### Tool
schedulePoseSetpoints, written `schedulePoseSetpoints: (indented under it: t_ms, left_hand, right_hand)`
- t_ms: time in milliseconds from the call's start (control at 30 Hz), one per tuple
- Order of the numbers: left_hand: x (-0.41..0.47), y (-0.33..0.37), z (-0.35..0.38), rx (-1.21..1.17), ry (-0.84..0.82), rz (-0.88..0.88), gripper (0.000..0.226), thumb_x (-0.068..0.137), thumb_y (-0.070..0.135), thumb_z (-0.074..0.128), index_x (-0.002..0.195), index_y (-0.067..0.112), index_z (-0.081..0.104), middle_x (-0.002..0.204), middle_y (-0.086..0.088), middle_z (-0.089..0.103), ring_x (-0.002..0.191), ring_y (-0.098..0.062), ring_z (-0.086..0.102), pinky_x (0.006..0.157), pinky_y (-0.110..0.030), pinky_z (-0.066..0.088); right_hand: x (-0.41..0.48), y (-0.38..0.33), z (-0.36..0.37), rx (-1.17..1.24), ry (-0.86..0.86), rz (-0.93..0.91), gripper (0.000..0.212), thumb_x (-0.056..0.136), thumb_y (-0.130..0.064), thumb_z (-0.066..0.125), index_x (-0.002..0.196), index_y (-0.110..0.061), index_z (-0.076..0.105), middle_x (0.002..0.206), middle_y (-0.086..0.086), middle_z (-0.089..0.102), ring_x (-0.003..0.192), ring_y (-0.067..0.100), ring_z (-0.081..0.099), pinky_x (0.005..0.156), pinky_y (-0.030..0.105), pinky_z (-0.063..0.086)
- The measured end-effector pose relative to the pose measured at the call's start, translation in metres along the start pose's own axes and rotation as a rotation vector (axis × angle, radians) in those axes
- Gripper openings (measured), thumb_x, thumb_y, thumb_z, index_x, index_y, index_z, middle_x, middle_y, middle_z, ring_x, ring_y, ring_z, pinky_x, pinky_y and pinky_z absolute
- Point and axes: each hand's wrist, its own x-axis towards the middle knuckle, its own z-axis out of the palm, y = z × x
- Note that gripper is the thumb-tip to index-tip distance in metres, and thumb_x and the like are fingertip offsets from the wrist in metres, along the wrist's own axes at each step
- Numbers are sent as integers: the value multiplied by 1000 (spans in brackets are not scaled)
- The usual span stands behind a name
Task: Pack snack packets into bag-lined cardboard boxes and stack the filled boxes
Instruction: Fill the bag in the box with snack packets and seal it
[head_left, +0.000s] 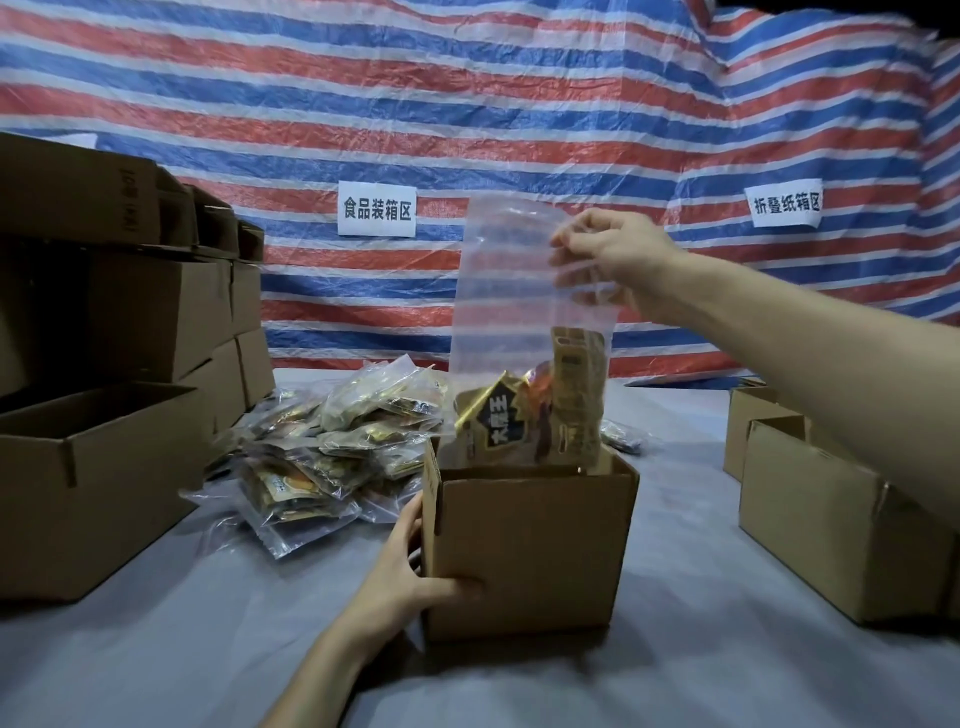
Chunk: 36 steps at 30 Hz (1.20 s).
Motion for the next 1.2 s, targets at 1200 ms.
schedulePoseSetpoints:
  t_ms: [1200]
  left_hand:
    - [-1, 1, 1, 5, 11, 5, 109, 45, 24, 94, 142, 36, 46, 128, 3, 68, 113, -11, 67, 88, -25, 54]
  right_hand:
    - [-28, 89, -1, -279, -808, 199, 24, 97, -33, 58, 109, -14, 68, 113, 9, 75, 104, 28, 73, 96, 50, 57]
